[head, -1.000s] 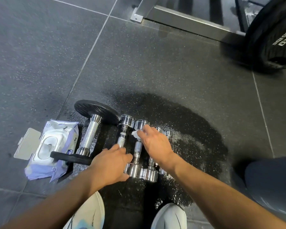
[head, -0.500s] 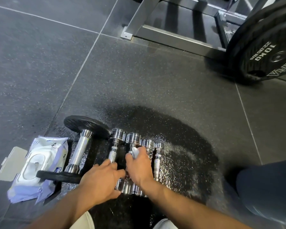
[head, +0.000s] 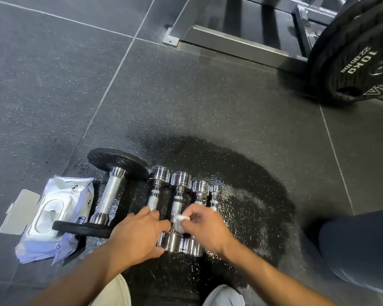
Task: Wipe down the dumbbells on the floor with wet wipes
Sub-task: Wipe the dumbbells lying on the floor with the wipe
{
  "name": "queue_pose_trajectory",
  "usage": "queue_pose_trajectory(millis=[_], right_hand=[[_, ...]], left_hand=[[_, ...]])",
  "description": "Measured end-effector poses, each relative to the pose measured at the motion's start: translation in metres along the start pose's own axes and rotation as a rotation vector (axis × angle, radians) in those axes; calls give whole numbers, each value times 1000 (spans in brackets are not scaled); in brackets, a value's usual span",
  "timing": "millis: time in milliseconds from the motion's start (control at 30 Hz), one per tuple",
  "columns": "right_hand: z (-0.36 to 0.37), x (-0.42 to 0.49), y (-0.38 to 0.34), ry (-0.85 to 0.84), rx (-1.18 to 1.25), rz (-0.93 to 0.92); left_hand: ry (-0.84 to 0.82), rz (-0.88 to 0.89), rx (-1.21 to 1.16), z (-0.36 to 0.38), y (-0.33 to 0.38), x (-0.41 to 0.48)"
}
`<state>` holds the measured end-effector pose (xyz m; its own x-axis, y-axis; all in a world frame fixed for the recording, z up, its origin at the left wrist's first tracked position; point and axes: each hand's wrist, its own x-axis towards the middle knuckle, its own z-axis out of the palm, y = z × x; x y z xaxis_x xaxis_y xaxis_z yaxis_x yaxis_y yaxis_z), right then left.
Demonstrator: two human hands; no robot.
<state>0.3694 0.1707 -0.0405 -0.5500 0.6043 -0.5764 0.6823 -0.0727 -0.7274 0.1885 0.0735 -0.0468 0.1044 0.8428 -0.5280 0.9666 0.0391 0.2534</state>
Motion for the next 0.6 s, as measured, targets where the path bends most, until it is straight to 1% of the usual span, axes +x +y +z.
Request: queue_pose_trajectory(millis=[33,100,167,200,233,367,433,533,600], right_hand=[[-11,0,-3,71,25,-25],[-35,9,-5,301,-49,-134],[-56,24,-1,502,-251,-249],[-64,33,4,551,-344,-295],[-69,41,9,554,-417,-328],[-63,61,24,353,-632,-436],[-53,64,30,316,-733,-487],[-43,62,36,261,-797,-453],[-39,53,38,162,-746,-398]], left_hand=[[-1,-1,1,0,0,0],[0,-1,-2,0,0,0],[2,0,-2,0,0,1],[3,3,-2,-1,0,1],[5,6,-5,0,0,1],[10,8,-7,2,-1,1],[14,8,-5,2,-2,1],[15,12,0,3,-2,2],[18,15,6,4,-2,1]])
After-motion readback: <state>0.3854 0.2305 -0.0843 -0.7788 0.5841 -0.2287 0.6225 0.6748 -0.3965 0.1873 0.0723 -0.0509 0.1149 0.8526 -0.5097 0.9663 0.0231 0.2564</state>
